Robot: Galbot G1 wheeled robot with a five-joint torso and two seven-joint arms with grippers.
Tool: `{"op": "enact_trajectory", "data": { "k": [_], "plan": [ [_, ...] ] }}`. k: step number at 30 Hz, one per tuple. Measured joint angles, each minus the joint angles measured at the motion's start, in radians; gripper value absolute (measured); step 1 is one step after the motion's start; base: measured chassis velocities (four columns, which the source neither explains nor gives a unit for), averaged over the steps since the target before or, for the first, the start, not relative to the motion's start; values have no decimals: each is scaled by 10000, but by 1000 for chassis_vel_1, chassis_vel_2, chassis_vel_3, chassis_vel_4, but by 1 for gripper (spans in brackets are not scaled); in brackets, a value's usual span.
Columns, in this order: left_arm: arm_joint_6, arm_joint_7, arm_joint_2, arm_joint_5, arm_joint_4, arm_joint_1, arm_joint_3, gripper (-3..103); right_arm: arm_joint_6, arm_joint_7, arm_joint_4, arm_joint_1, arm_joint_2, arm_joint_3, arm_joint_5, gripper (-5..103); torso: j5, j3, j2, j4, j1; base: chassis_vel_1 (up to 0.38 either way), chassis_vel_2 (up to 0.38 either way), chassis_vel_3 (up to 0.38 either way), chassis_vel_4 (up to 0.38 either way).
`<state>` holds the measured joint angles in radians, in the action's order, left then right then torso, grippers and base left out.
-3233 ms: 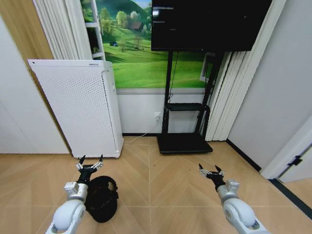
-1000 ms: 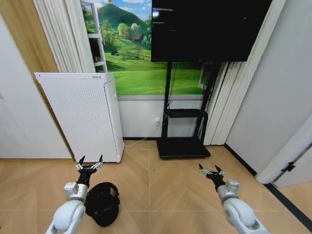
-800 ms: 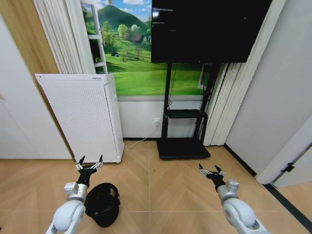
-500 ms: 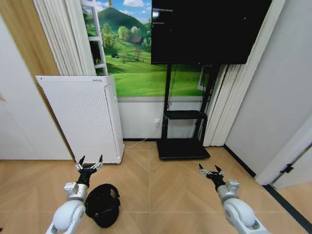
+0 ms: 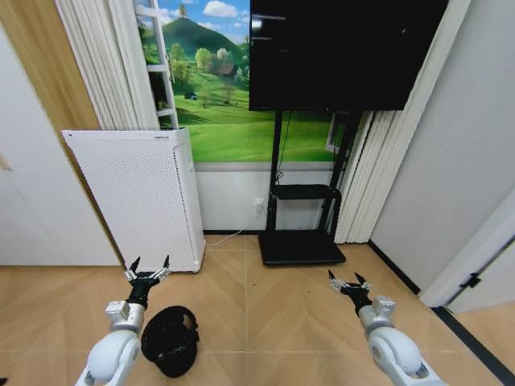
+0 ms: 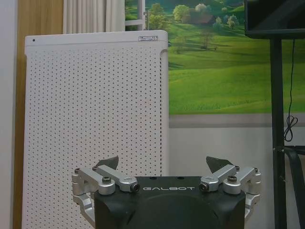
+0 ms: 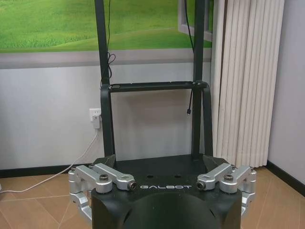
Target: Pick up the trash bin and place the garbage on the floor into it.
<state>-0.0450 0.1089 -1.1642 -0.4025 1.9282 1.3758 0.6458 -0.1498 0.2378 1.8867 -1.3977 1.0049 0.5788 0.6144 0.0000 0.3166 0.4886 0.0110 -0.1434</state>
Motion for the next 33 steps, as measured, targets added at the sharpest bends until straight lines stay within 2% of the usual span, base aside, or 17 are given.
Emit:
{"op": "enact_trajectory", "data": {
  "k": [33],
  "plan": [
    [0,0,0,0,0,0,0,100,0,0,0,0,0,0,0,100,0,897,1441,0,-546,0,0,0,0]
  ]
}}
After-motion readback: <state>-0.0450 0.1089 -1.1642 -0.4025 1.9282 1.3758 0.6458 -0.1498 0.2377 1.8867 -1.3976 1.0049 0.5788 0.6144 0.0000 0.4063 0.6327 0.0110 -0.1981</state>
